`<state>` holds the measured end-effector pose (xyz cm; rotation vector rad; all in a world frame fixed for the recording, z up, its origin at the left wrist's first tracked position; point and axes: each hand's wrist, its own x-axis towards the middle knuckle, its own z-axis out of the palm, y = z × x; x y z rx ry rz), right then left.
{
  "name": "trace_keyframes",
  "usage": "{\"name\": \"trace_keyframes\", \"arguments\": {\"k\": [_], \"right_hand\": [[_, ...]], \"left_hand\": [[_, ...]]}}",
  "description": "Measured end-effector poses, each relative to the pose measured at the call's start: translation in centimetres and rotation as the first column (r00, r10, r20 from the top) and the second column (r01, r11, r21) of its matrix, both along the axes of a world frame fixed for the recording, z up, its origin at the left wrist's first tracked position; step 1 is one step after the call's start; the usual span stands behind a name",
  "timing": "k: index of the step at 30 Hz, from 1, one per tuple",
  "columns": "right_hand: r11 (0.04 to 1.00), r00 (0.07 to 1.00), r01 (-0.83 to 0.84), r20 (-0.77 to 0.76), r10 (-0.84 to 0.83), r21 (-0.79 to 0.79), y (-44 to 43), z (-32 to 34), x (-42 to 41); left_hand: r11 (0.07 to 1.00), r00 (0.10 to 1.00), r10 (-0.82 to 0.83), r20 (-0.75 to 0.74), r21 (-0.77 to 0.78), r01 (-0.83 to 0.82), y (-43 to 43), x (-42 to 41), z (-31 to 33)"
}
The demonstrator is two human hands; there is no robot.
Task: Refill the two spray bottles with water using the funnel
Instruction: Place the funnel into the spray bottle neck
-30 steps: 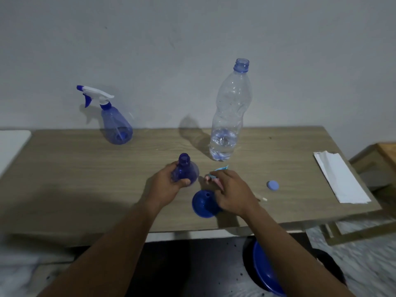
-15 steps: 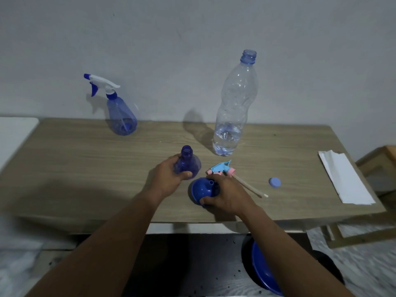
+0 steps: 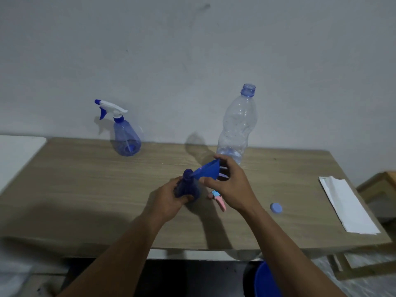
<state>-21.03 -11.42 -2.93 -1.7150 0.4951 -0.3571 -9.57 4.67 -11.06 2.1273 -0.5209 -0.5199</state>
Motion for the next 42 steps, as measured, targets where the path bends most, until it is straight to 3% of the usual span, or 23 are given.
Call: {"name": "trace_keyframes", "arguments": {"k": [7,16,21,28,33,38,42], "right_hand": [[0.998,0.989,0.016,0.144,-0.026,0.066,0.5,0.6,3.5],[0.998,0.99,-0.023,0.135,0.03,-0.059,1.9,-2.3,5.3],[0.992,0.995,-0.041,0.09,0.052,-0.118,2.3,-4.4,4.5],[0.989,0.995,-0.046,0.079,0.058,-0.142,2.5,-3.8,4.0],[0.974,0.996,-0.053,0.054,0.067,-0.219,2.2,-2.4,3.1],[0.901,0.966,0.206,0.226,-0.125,-0.383,0.8,0.6,2.8],[0.749,0.809,0.559,0.432,-0.398,-0.357,-1.8,4.0,4.0]], "left_hand": [[0.999,1.0,0.002,-0.004,-0.034,-0.002,-0.1,-0.2,0.9],[0.999,0.996,0.005,-0.091,-0.051,-0.01,-0.1,-0.4,1.6],[0.999,0.998,-0.024,-0.063,-0.05,0.021,0.1,-1.1,3.2],[0.996,0.997,-0.058,-0.045,-0.064,0.055,-0.4,-1.8,4.1],[0.998,0.998,0.015,-0.063,-0.059,-0.019,-0.3,-2.1,4.5],[0.943,0.983,0.166,-0.084,-0.279,-0.183,0.0,-2.4,3.5],[0.9,0.964,0.246,-0.099,-0.345,-0.265,-0.1,-2.9,4.6]]}}
